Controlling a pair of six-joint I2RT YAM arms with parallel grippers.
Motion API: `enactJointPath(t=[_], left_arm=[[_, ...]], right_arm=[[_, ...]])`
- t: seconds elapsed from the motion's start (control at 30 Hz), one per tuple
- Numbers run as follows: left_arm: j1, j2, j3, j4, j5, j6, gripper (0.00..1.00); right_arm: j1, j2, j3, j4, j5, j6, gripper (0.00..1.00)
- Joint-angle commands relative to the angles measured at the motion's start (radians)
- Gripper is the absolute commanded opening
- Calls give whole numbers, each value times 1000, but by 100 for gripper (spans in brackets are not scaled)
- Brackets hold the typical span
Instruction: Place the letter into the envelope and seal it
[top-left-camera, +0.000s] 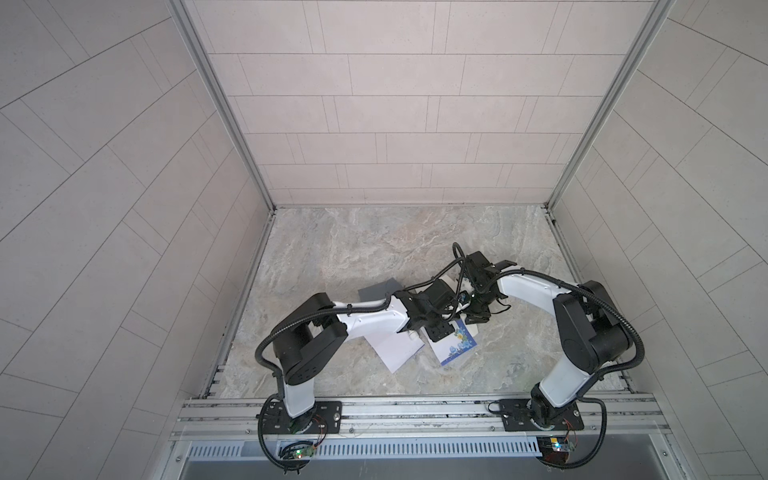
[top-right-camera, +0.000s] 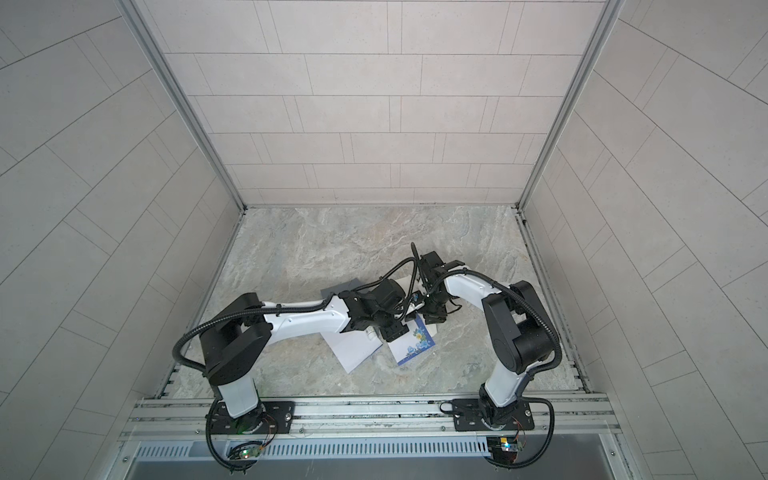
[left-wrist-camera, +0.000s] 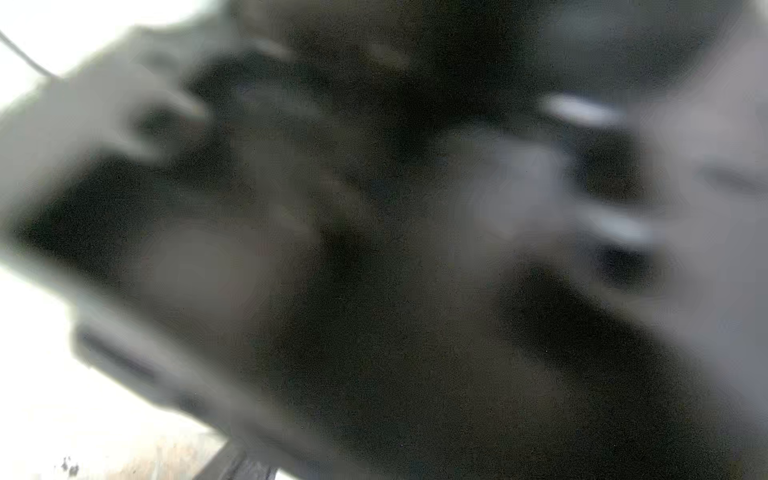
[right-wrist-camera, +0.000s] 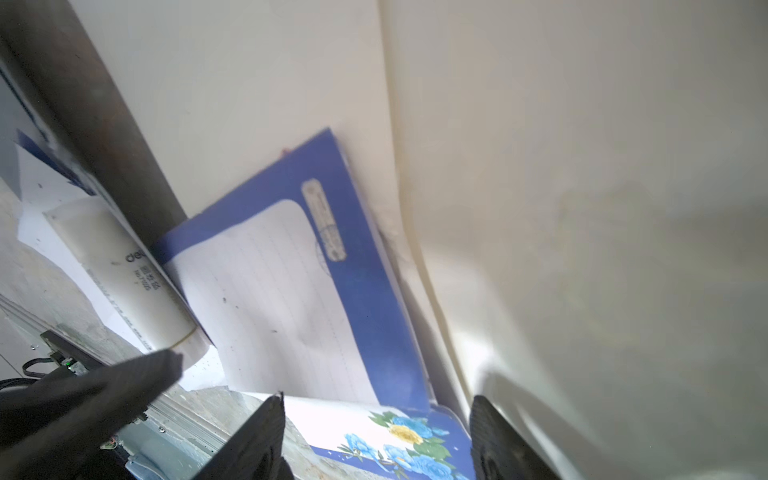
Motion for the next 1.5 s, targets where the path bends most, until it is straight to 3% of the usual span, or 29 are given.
enactJointPath(t=[0.0, 0.27, 0.67, 0.83, 1.03, 1.27, 1.47], left_arm=[[-11, -44, -71, -91, -32, 33, 70], [-10, -36, -94, -88, -45, 16, 70], [-9, 35, -62, -93, -41, 18, 54], [-7, 57, -58, -81, -41, 9, 48], [3, 89, -44, -80, -35, -7, 47], [7, 95, -52, -70, -46, -10, 51], [8, 66, -64, -69, -49, -16, 63]], right_arm=[[-4, -45, 37, 19, -24, -26, 72], [-7, -14, 46, 14, -10, -39, 71], [-11, 14, -7, 75, -114, -20, 66], [-15, -10, -44, 132, -189, 13, 56], [-33, -32, -60, 189, -278, 50, 34], [-44, -36, -44, 165, -300, 38, 0], [-67, -81, -54, 152, -289, 49, 0]])
